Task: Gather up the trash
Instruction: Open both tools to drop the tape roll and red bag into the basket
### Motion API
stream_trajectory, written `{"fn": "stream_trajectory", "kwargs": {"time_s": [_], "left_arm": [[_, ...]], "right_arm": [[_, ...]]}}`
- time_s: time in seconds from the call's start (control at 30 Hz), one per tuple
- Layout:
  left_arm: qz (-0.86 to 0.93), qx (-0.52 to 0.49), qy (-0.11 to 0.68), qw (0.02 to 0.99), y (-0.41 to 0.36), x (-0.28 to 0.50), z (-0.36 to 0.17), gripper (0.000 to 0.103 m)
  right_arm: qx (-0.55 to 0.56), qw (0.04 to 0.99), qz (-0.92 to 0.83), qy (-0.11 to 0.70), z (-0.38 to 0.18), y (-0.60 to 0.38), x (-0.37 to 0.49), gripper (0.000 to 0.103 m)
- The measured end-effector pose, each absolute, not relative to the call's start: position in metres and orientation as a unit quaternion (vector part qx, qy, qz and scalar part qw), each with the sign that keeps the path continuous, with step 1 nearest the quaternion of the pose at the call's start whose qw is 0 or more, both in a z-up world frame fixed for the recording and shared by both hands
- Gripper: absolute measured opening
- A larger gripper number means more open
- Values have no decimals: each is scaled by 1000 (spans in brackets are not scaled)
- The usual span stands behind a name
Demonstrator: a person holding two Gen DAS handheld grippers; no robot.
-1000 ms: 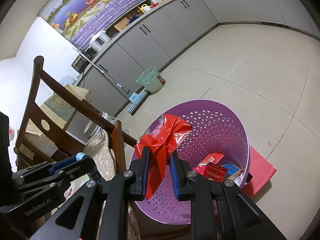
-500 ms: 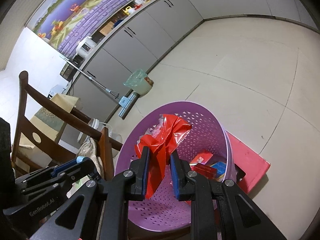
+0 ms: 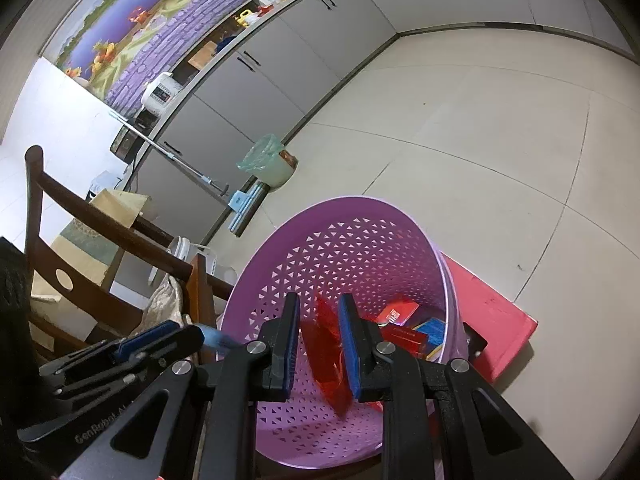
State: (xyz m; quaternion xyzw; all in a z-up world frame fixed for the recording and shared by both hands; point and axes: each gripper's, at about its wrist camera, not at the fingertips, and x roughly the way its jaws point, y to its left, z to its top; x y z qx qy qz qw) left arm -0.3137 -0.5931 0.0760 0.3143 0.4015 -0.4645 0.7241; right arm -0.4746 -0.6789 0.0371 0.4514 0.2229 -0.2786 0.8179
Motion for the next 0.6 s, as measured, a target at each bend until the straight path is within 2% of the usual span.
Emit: {"fn": "stream_trajectory", "kwargs": {"time_s": [0.03,0.07,0.13,0.17,0.6], "left_arm": [[-465,311,401,725,-592,-313,76,58],[-466,308,400,727,-591,-313,77,61],[-468,307,399,726,-590,-313,77,64],[-469,307,400,725,-590,-314,78,65],[-464,292,417,725,-551,-310,79,66]], "right_arm": [[455,816,-280,222,36,-680,-476,27],[457,815,-281,220,36,-680,-477,37],[455,814,-288,215,37,-680,-478,51],[454,814,-292,214,38,-680,-478,55],[443,815,-297,226,41,-675,-467,58]]}}
